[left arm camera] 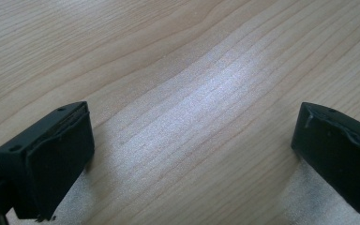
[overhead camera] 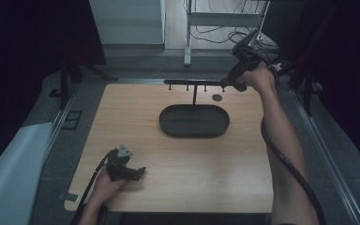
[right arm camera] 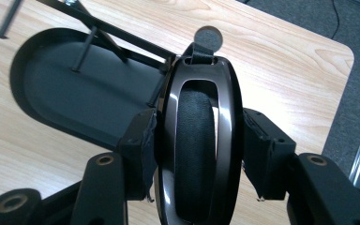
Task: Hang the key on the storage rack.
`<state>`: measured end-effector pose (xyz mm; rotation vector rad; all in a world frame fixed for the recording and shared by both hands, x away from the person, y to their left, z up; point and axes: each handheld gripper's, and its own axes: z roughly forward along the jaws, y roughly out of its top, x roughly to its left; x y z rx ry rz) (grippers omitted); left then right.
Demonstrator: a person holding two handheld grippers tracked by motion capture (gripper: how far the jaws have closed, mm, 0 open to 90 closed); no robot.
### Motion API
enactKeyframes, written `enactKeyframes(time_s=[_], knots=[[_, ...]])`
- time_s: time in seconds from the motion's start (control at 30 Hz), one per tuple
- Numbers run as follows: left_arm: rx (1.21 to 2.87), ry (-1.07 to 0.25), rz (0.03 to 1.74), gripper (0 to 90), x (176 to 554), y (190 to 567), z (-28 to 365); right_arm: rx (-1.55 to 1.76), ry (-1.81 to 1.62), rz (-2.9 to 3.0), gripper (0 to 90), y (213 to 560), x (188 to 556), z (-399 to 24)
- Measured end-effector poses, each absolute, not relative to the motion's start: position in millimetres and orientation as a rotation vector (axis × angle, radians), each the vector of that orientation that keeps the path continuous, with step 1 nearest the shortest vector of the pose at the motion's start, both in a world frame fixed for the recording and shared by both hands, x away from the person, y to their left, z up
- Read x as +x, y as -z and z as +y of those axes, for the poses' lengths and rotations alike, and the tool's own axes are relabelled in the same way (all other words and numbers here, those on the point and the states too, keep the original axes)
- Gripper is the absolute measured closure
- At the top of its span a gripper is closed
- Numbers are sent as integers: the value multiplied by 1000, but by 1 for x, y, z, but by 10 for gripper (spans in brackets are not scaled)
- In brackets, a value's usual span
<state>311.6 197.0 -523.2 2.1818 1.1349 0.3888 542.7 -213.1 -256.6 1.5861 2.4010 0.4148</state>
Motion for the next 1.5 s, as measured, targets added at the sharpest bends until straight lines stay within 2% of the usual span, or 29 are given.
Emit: enactKeyframes(time_s=[0.77, 1.23, 1.5], knots=[[2181, -388, 1134, 0, 312, 523, 197, 1621, -330, 2410, 487, 322, 544, -242], [2179, -392, 1135, 0, 312, 523, 197, 1589, -351, 2439, 486, 366, 547, -223], [2182, -390, 1135, 0, 312, 523, 197, 1572, -377, 2441, 485, 379, 547, -215]])
